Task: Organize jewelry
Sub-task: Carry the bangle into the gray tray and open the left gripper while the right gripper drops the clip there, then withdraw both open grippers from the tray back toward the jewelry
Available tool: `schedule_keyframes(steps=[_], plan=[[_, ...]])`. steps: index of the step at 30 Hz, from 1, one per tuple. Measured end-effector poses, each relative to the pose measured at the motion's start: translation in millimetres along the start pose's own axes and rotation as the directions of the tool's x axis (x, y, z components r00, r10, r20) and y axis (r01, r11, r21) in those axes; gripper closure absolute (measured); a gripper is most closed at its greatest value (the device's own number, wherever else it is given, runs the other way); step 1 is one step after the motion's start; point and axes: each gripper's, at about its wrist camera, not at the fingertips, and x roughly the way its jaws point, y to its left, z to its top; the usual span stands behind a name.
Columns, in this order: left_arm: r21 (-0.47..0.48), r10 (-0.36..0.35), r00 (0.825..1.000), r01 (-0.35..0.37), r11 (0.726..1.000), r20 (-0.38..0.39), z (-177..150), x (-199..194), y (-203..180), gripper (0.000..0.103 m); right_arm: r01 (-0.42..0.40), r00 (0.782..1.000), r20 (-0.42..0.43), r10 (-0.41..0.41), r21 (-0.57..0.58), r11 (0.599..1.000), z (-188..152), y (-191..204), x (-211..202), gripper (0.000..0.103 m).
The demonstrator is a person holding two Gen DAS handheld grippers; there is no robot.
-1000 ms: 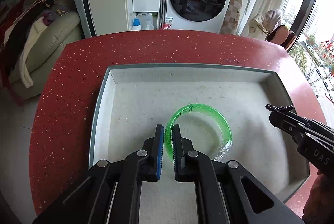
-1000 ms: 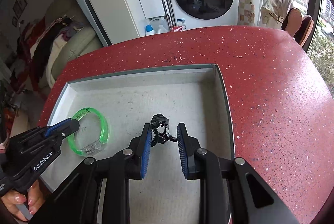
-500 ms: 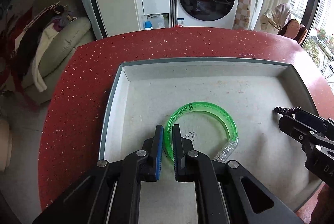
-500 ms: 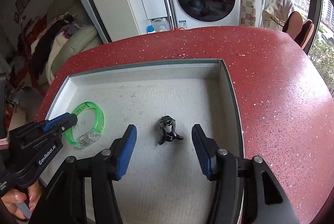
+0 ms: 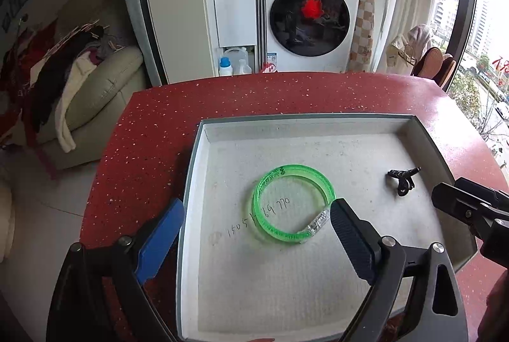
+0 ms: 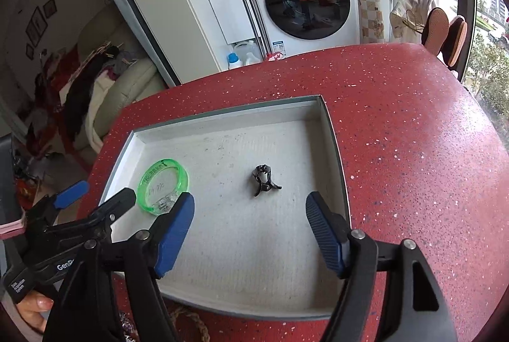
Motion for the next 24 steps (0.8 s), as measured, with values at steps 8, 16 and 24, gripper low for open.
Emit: schedule_keyframes(steps=[8,16,24], plan=[[-0.014,-0.061,0.998,0.061,0.998,-0.004,-21.2,-38.3,6.8,0.0,-0.04,0.998,0.038,0.04,0.003,0.999,-26.4,9.3,-46.0,0.016],[0.023,-0.09,0.996,0.091,0.996,-0.019,-51.3,-70.2,3.3,0.0,-0.056,0.994,0.091,0.057,-0.014,0.998,-55.7,15.6,-80.8,0.0],[-0.013,-0.019,1.0,0.019,1.0,-0.008,-86.1,-89.4,22.8,0.0,-0.035,0.99,0.137,0.041,-0.042,0.998,-80.6,18.5,-106.3,0.0]])
